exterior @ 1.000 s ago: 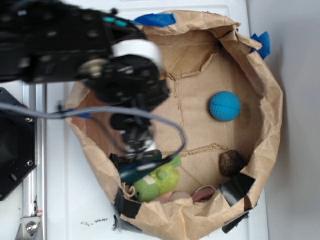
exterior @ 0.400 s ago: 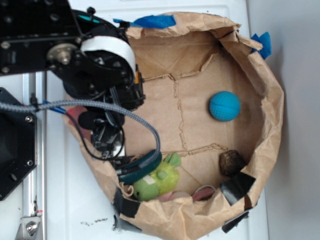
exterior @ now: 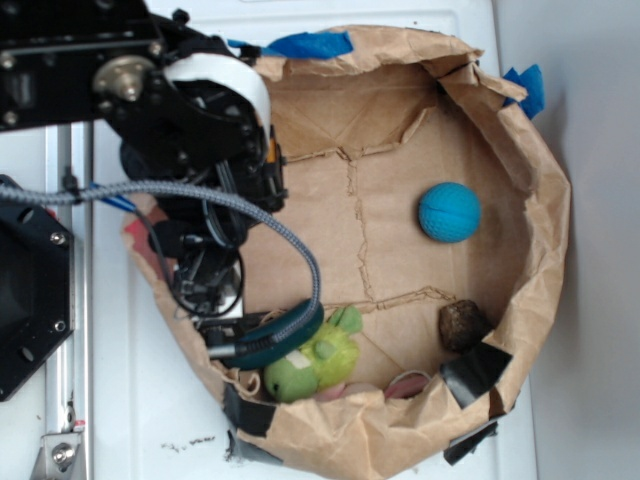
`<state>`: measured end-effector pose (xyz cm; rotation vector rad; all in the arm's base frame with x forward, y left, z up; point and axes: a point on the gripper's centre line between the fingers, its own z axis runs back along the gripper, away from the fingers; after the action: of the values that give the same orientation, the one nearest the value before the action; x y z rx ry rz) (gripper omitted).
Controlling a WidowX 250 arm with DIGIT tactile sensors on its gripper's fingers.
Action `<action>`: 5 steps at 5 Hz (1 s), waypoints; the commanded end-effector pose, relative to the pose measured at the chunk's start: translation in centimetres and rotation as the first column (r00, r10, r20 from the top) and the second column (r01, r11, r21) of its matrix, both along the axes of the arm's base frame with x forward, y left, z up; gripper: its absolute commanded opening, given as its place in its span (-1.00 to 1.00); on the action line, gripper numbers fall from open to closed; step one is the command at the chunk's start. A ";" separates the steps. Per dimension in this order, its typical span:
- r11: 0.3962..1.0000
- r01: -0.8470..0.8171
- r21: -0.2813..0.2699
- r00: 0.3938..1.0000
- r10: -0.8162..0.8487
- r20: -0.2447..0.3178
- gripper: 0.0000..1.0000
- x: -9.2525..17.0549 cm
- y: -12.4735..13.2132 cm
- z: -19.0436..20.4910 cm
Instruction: Grab the plastic pickle.
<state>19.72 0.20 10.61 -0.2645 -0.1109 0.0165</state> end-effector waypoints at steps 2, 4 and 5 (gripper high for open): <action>0.960 -0.280 0.028 0.960 0.280 -0.001 1.00 1.6 -0.6 0.5; 0.911 -0.412 -0.014 0.911 0.412 0.009 1.00 2.9 -1.2 -1.9; 0.904 -0.424 -0.049 0.905 0.424 0.001 1.00 3.7 -0.7 -2.7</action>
<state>23.04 -2.46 7.14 -0.2800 -0.1342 0.4301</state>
